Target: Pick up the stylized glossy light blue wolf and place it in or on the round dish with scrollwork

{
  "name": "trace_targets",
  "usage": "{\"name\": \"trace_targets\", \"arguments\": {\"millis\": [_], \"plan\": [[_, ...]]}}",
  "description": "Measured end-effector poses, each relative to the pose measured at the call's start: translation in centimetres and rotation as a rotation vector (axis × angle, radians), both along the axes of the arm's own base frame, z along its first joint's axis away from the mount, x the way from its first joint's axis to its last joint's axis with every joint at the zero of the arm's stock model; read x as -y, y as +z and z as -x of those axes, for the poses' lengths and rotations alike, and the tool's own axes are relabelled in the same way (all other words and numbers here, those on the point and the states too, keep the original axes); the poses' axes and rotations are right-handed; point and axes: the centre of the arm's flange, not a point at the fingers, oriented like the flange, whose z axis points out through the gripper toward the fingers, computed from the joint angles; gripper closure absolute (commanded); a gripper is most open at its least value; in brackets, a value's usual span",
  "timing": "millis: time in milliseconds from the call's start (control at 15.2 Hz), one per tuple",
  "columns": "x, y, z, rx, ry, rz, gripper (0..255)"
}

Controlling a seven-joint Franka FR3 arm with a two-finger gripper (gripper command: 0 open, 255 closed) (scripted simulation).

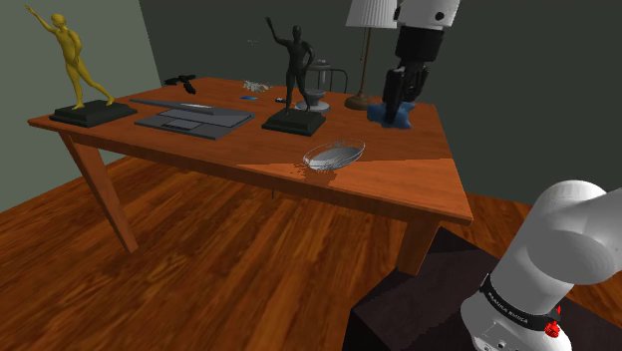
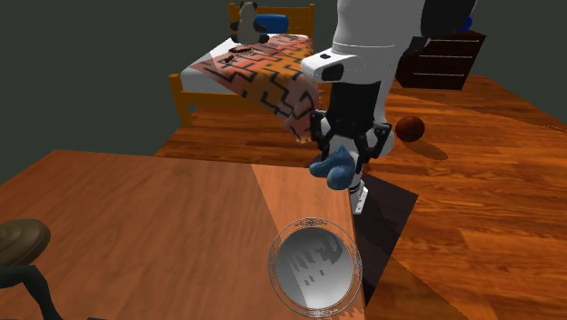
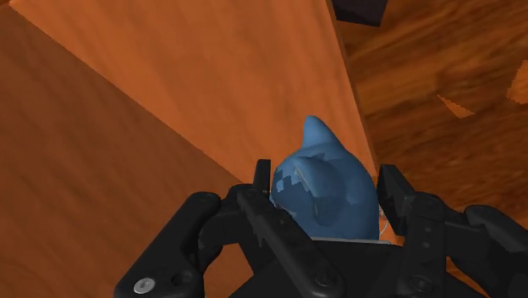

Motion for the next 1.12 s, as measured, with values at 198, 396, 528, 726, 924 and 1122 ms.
{"name": "trace_targets", "arguments": {"millis": [198,396,528,726,924,1122], "plan": [[-1.3,0.1,-3.9,0.000,0.001,0.000,255],[-2.8,0.1,-7.4,0.000,0.000,0.000,255],[-3.9,0.1,-9.6,0.000,0.001,0.000,255],[-4.3,-1.1,-10.7,0.000,0.000,-0.001,255],[-4.4,-2.6,-10.9,0.000,0.000,-0.001,255],[-4.4,-4.1,-10.9,0.000,0.000,-0.001,255]]}}
